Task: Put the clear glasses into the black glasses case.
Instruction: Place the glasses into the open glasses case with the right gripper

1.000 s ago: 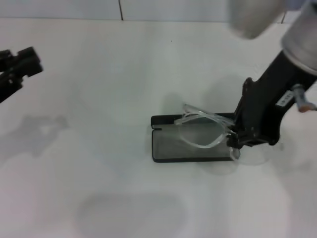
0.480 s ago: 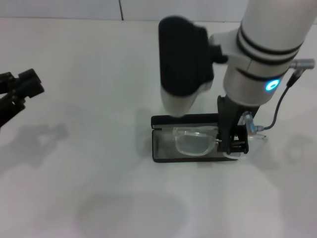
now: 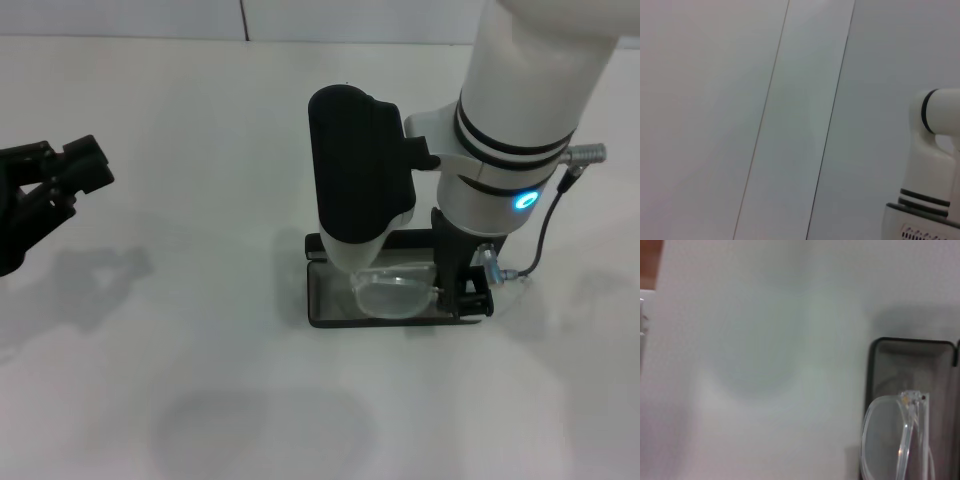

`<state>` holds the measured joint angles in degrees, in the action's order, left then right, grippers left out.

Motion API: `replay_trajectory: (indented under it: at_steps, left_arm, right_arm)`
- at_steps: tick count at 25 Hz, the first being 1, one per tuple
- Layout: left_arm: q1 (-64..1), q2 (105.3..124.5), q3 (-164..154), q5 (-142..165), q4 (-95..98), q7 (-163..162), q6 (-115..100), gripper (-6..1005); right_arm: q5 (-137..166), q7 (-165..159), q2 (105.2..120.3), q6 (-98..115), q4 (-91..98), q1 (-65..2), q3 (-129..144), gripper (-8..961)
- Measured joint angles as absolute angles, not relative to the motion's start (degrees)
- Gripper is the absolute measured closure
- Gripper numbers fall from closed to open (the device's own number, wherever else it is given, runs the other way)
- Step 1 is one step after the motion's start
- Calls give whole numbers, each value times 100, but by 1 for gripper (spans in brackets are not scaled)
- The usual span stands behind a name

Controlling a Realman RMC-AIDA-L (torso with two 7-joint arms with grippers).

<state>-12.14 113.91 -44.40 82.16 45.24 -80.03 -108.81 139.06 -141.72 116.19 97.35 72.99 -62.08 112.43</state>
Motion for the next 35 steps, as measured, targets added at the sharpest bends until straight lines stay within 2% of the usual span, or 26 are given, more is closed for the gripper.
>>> replay_trajectory:
  at_steps: [35]
  left_arm:
    - [-1342, 11414, -4394, 8218, 4207, -7904, -10835, 818]
  right_arm:
    - [14009, -13385, 11619, 8929, 6915, -6064, 11435, 861]
